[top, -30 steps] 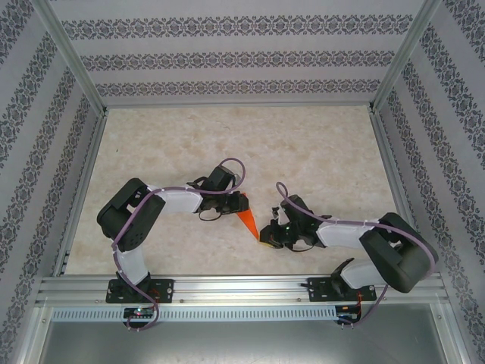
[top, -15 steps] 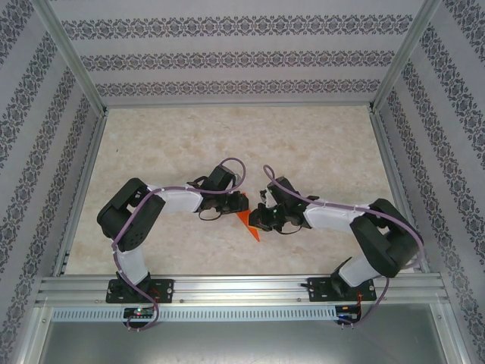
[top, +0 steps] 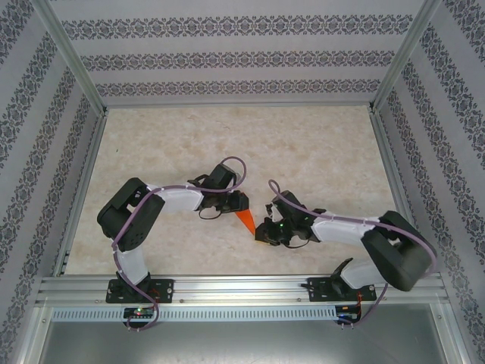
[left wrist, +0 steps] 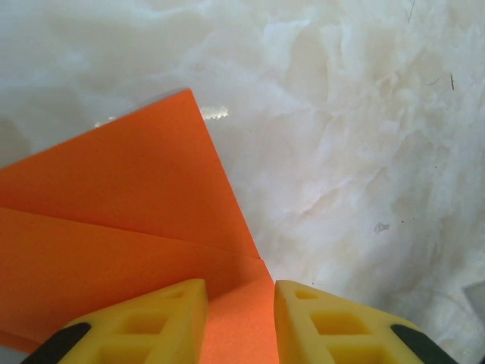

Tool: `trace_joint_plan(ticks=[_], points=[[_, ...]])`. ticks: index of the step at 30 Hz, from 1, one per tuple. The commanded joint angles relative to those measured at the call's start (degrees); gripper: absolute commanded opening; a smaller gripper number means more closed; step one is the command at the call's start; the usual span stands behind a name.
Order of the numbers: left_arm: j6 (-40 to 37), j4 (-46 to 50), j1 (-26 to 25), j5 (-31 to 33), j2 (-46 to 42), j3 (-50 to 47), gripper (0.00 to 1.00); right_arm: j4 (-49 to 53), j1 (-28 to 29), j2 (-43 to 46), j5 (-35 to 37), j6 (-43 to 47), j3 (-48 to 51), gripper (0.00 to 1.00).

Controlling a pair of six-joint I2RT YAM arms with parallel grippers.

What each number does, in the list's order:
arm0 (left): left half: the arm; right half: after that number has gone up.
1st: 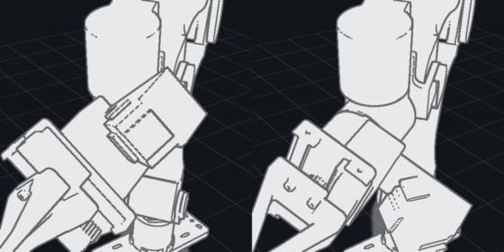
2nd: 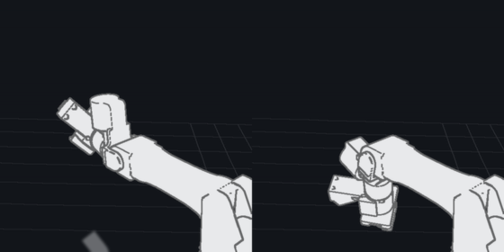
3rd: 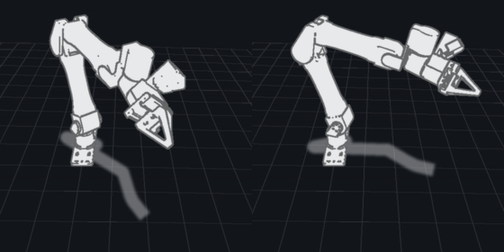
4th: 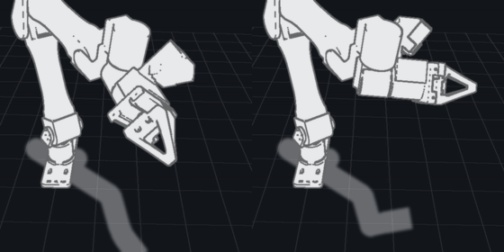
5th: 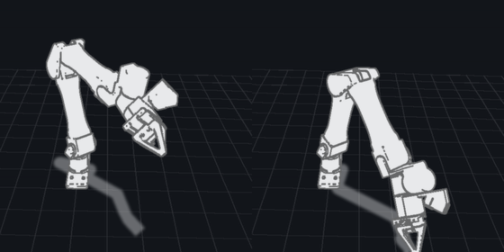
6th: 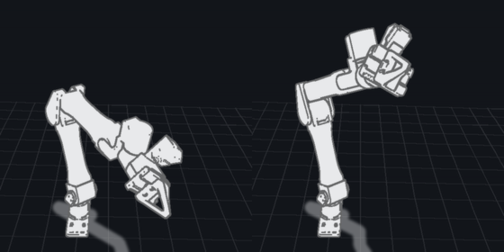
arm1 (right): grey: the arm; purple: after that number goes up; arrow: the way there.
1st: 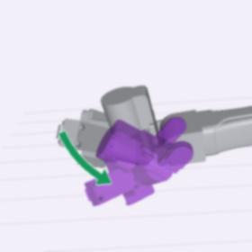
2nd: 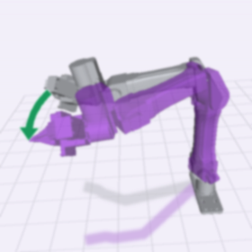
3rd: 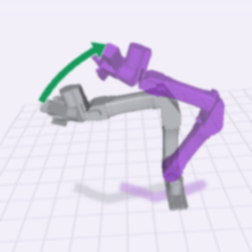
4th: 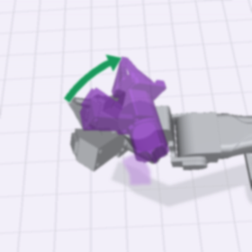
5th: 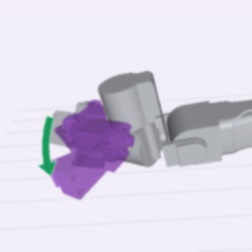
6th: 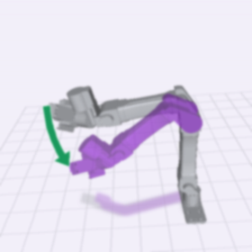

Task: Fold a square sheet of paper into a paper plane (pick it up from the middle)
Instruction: Fold the wing for the fifth time at the center of the table, then move a paper plane to the center of the table.

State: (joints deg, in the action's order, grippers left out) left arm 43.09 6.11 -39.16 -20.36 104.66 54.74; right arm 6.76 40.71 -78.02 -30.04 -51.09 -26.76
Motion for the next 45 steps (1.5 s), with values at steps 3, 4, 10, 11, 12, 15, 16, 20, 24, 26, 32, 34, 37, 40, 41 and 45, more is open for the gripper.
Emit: trace_joint_plan(ticks=[3,4,10,11,12,15,16,20,24,26,32,34,37,40,41,45], points=[[-2.9,5.1,-0.8,1.4,-2.2,2.4,0.45,9.2,-2.4,14.0,10.7,1.0,0.4,0.22],[-3.8,7.5,-1.5,2.5,-3.4,3.9,0.48,11.5,-2.7,17.3,14.8,1.8,0.3,0.27],[3.0,33.3,-6.8,28.0,-8.8,15.0,0.68,11.8,-6.4,31.5,27.0,2.3,3.7,0.67],[4.0,35.8,-7.4,29.7,-8.9,16.0,0.68,11.2,-7.1,33.4,28.5,1.5,4.7,0.74],[5.5,38.4,-8.5,32.1,-8.7,17.0,0.69,10.1,-7.8,35.0,29.2,0.9,6.0,0.8],[8.3,42.7,-11.9,35.9,-7.1,19.8,0.69,6.7,-9.9,38.4,29.7,-0.4,10.1,0.87],[9.4,44.2,-12.7,36.7,-6.2,20.7,0.69,5.9,-10.6,38.8,28.8,-0.2,10.7,0.87],[12.0,47.0,-14.0,38.1,-2.6,22.8,0.7,3.3,-12.4,36.8,23.3,1.9,10.9,0.87],[11.8,44.4,-14.0,36.4,-0.9,22.3,0.7,2.6,-12.4,31.3,18.1,4.2,8.4,0.85],[11.0,45.1,-13.9,36.7,0.0,23.3,0.7,3.4,-12.4,28.4,16.7,5.3,7.5,0.85],[10.0,42.4,-12.2,33.9,1.6,21.7,0.65,1.0,-12.2,19.7,12.3,7.2,2.8,0.85],[9.9,42.4,-12.0,33.9,1.1,21.2,0.63,1.2,-11.8,16.2,12.0,7.9,1.2,0.85],[9.3,41.1,-11.6,33.7,-0.2,19.9,0.63,1.7,-10.7,10.3,10.6,9.7,-2.2,0.79],[8.9,39.8,-11.0,33.0,-1.5,18.2,0.59,3.2,-9.4,5.5,11.2,10.6,-5.4,0.76],[8.9,39.7,-10.7,33.0,-1.8,17.5,0.56,2.6,-9.1,3.9,10.9,10.6,-5.8,0.76],[9.1,38.2,-9.9,31.9,-3.6,14.5,0.51,0.1,-7.7,-0.9,8.1,10.4,-7.6,0.65]])
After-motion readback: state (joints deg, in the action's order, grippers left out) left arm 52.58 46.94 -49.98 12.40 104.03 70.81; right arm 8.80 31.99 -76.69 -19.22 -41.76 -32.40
